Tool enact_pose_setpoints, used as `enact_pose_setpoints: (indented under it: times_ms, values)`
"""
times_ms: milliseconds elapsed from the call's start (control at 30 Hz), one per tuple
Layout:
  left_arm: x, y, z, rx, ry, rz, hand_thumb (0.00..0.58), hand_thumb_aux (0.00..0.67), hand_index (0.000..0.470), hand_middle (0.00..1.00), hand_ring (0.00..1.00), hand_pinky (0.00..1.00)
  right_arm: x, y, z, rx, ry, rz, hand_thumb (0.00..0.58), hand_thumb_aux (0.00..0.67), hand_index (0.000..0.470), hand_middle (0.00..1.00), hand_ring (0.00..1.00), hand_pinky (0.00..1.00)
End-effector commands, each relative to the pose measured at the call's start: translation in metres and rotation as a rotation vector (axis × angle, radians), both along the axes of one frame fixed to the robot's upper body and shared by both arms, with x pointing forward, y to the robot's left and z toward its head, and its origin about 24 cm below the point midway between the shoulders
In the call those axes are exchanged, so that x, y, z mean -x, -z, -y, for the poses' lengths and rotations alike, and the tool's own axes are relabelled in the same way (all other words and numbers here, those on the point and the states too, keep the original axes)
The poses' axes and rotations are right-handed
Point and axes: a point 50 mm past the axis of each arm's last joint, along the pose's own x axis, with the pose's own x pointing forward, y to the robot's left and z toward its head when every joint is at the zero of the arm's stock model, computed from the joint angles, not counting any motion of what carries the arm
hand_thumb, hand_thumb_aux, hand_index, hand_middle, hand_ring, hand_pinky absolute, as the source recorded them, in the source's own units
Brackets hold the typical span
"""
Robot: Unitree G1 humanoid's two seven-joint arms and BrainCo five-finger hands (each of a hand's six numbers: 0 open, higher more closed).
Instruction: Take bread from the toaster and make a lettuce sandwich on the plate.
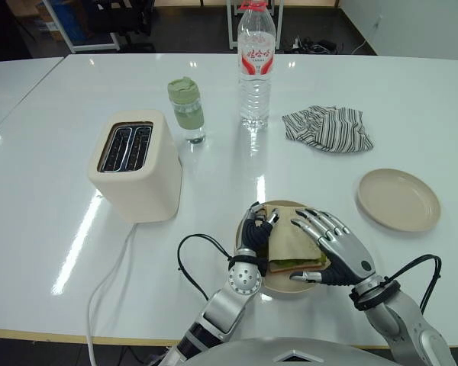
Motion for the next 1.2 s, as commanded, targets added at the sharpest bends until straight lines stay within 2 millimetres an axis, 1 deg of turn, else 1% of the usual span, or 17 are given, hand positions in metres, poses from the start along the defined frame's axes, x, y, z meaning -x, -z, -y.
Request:
enact_pose_setpoints:
  times_ms: [33, 100, 200, 333, 400, 433, 467, 600, 667, 733, 767, 833, 933, 1000, 1033, 1133, 1200]
  values:
    - [0.013, -0.014, 0.048, 0.123, 0.054, -0.025, 0.580, 0.670, 0.470, 0.00, 0.00, 0.00, 0.015, 0.020, 0.005, 0.183, -0.053, -0.068, 0.000, 0.000, 0.000, 0.00, 0.00, 0.00]
    - [0.013, -0.013, 0.046, 0.113, 0.047, -0.023, 0.580, 0.670, 0.470, 0.00, 0.00, 0.00, 0.017, 0.026, 0.006, 0.229, -0.067, -0.092, 0.000, 0.000, 0.000, 0.00, 0.00, 0.00]
    - [0.014, -0.011, 0.045, 0.098, 0.050, -0.021, 0.580, 0.670, 0.470, 0.00, 0.00, 0.00, 0.018, 0.042, 0.007, 0.346, -0.114, -0.139, 0.000, 0.000, 0.000, 0.00, 0.00, 0.00]
    - [0.014, -0.008, 0.044, 0.069, 0.043, -0.008, 0.580, 0.670, 0.470, 0.00, 0.00, 0.00, 0.032, 0.061, 0.004, 0.551, -0.235, -0.236, 0.000, 0.000, 0.000, 0.00, 0.00, 0.00]
    - [0.014, -0.007, 0.044, 0.050, 0.048, 0.004, 0.580, 0.670, 0.470, 0.00, 0.00, 0.00, 0.036, 0.067, 0.007, 0.611, -0.254, -0.274, 0.000, 0.000, 0.000, 0.00, 0.00, 0.00]
    - [0.014, -0.008, 0.043, 0.018, 0.056, 0.039, 0.541, 0.497, 0.348, 0.00, 0.00, 0.00, 0.037, 0.071, 0.009, 0.634, -0.251, -0.294, 0.000, 0.000, 0.000, 0.00, 0.00, 0.00]
    - [0.014, -0.008, 0.043, -0.017, 0.065, 0.075, 0.000, 0.000, 0.000, 0.00, 0.00, 0.00, 0.038, 0.074, 0.011, 0.651, -0.247, -0.317, 0.000, 0.000, 0.000, 0.00, 0.00, 0.00]
    - [0.010, -0.020, 0.033, -0.288, 0.097, 0.386, 0.000, 0.000, 0.000, 0.00, 0.00, 0.00, 0.041, 0.083, 0.016, 0.673, -0.224, -0.361, 0.000, 0.000, 0.000, 0.00, 0.00, 0.00]
    - [0.005, -0.033, 0.022, -0.557, 0.074, 0.644, 0.000, 0.000, 0.000, 0.00, 0.00, 0.00, 0.042, 0.086, 0.017, 0.678, -0.219, -0.377, 0.000, 0.000, 0.000, 0.00, 0.00, 0.00]
    - [0.002, -0.051, 0.007, -0.741, -0.006, 0.859, 0.000, 0.000, 0.000, 0.00, 0.00, 0.00, 0.044, 0.090, 0.019, 0.686, -0.223, -0.397, 0.000, 0.000, 0.000, 0.00, 0.00, 0.00]
    - [0.001, -0.062, -0.001, -0.778, -0.060, 0.930, 0.000, 0.000, 0.000, 0.00, 0.00, 0.00, 0.045, 0.091, 0.019, 0.688, -0.223, -0.403, 0.000, 0.000, 0.000, 0.00, 0.00, 0.00]
    - [-0.003, -0.084, -0.022, -0.785, -0.179, 1.004, 0.000, 0.000, 0.000, 0.00, 0.00, 0.00, 0.045, 0.093, 0.021, 0.691, -0.220, -0.411, 0.000, 0.000, 0.000, 0.00, 0.00, 0.00]
    - [-0.005, -0.106, -0.053, -0.790, -0.292, 1.051, 0.000, 0.000, 0.000, 0.00, 0.00, 0.00, 0.044, 0.094, 0.023, 0.693, -0.214, -0.414, 0.000, 0.000, 0.000, 0.00, 0.00, 0.00]
    - [-0.005, -0.113, -0.071, -0.800, -0.337, 1.054, 0.000, 0.000, 0.000, 0.00, 0.00, 0.00, 0.042, 0.093, 0.022, 0.682, -0.208, -0.402, 0.000, 0.000, 0.000, 0.00, 0.00, 0.00]
    - [-0.006, -0.114, -0.076, -0.795, -0.347, 1.046, 0.000, 0.000, 0.000, 0.00, 0.00, 0.00, 0.041, 0.092, 0.022, 0.671, -0.203, -0.393, 0.000, 0.000, 0.000, 0.00, 0.00, 0.00]
    - [-0.006, -0.103, -0.086, -0.720, -0.312, 0.947, 0.000, 0.000, 0.000, 0.00, 0.00, 0.00, 0.033, 0.083, 0.019, 0.622, -0.191, -0.331, 0.000, 0.000, 0.000, 0.00, 0.00, 0.00]
    - [-0.005, -0.095, -0.088, -0.603, -0.281, 0.853, 0.000, 0.000, 0.000, 0.00, 0.00, 0.00, 0.026, 0.074, 0.016, 0.567, -0.178, -0.261, 0.000, 0.000, 0.000, 0.00, 0.00, 0.00]
